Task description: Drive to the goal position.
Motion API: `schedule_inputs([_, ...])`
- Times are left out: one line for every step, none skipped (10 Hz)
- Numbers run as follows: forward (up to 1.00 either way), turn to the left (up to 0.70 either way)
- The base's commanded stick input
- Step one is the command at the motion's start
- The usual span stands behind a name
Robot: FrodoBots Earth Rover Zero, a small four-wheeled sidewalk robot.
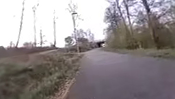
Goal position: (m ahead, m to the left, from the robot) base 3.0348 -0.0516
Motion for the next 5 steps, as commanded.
schedule_inputs([0.70, 0.00])
schedule_inputs([0.70, 0.00])
schedule_inputs([0.70, 0.00])
schedule_inputs([0.70, 0.00])
schedule_inputs([0.70, 0.00])
